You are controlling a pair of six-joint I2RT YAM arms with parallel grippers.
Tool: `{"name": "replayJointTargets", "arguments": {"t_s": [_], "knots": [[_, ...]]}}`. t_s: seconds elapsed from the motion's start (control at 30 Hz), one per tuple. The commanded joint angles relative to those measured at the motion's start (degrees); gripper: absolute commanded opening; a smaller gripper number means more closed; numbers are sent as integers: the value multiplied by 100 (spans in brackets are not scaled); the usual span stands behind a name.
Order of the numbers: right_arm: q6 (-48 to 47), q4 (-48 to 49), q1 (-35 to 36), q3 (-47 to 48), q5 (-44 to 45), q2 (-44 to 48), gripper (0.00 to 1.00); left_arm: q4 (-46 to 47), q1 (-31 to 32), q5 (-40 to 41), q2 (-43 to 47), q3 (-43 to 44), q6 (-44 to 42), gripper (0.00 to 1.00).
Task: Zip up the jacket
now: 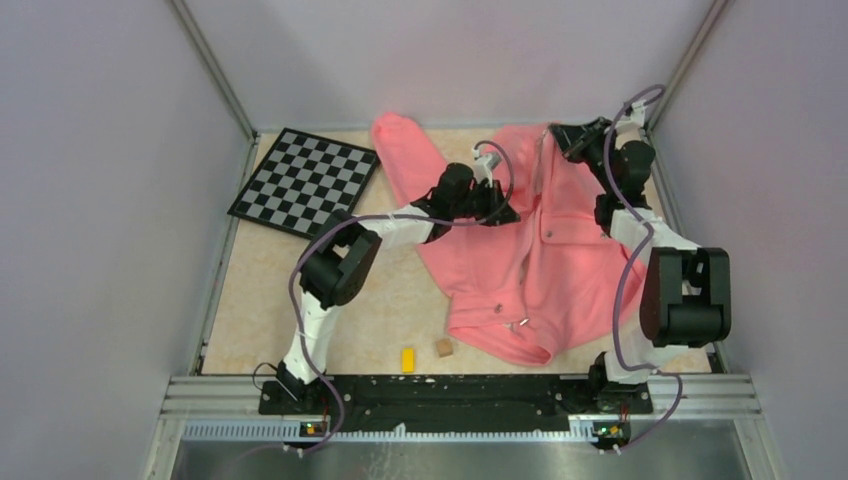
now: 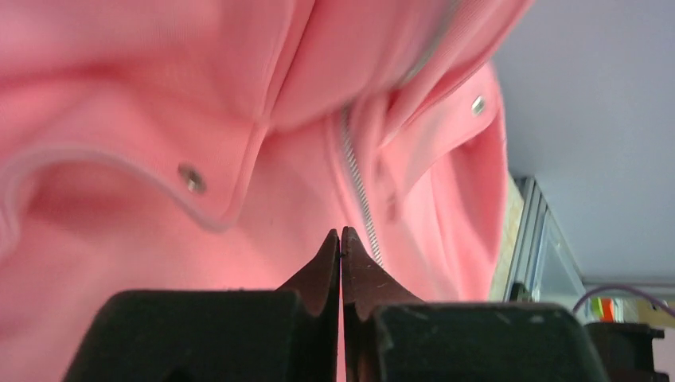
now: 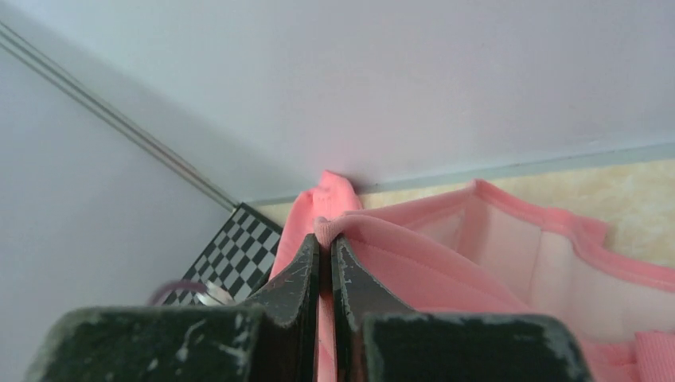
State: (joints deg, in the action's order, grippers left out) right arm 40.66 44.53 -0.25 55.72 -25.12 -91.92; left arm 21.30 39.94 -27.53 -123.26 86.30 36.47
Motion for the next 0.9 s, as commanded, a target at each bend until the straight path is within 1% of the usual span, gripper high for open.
{"name": "replayJointTargets", "arguments": {"t_s": [0.0, 0.13, 0.27, 0.33, 0.4, 0.47, 0.5, 0.53, 0.63, 0.8, 0.87], "knots": [[162, 872, -138, 129, 262, 379, 0, -156, 23, -315, 33, -156, 80, 0], [19, 815, -149, 64, 144, 419, 0, -112, -2, -460, 217, -255, -41, 0], [-11, 799, -151, 28, -38, 406, 0, 115, -92, -539, 471, -551, -164, 1], [44, 914, -150, 6, -206, 382, 0, 285, -160, -661, 540, -684, -140, 13], [163, 1117, -150, -30, -435, 344, 0, 541, -238, -774, 607, -745, -9, 30], [291, 1345, -148, -48, -659, 281, 0, 971, -296, -944, 656, -725, 103, 47], [356, 1423, -147, -26, -804, 235, 0, 1187, -328, -1029, 670, -665, 152, 54], [384, 1537, -150, 27, -1114, 178, 0, 1455, -350, -1154, 668, -590, 192, 60], [551, 1968, -149, 121, -1811, 35, 0, 2304, -463, -1533, 537, -315, 317, 68], [866, 2834, -148, 228, -2837, -302, 0, 3301, -807, -2088, 39, 476, 1062, 72], [1096, 3264, -145, 289, -3069, -494, 0, 3412, -878, -2099, -69, 643, 1047, 73]]}}
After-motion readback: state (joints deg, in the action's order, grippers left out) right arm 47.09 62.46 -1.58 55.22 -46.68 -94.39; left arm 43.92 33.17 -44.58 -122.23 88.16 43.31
